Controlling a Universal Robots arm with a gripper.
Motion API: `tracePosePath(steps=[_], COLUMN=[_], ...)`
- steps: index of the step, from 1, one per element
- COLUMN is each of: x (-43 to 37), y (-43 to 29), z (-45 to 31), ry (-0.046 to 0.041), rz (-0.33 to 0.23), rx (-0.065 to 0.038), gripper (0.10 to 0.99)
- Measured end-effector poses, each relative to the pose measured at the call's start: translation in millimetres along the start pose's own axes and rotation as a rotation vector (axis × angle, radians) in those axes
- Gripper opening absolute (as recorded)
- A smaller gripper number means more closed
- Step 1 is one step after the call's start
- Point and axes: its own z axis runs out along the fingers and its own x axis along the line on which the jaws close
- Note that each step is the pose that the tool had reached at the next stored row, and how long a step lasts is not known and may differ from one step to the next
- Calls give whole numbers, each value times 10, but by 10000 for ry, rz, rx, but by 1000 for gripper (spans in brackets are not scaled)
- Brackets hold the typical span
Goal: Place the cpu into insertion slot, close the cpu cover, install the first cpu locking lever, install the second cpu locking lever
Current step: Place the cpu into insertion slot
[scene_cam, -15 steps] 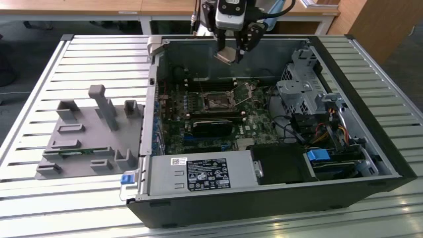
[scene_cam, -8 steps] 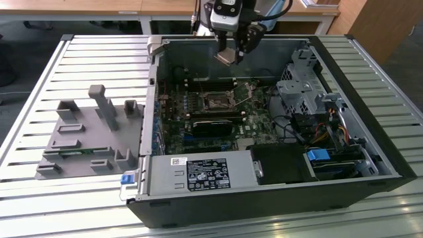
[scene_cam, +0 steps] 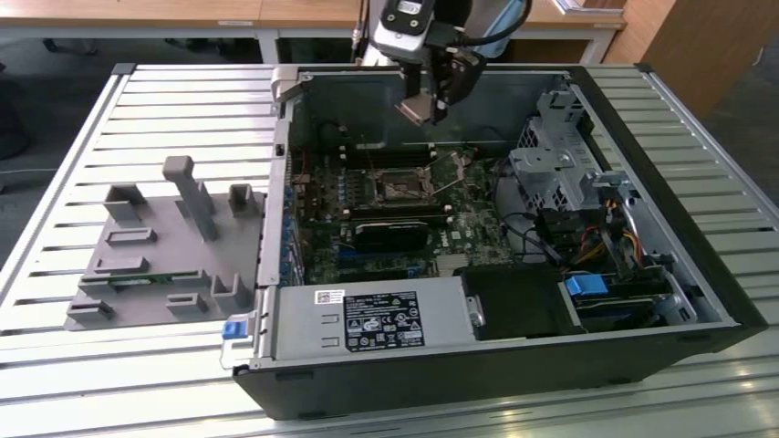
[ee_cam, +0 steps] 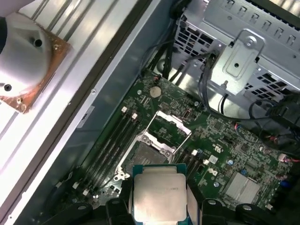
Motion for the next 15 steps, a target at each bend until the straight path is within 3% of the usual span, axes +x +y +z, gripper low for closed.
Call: tracePosePath(steps=[15], x=[-2], y=[-11], z=[119], ry=[-247], rz=[2718], rx=[-50], gripper=[541])
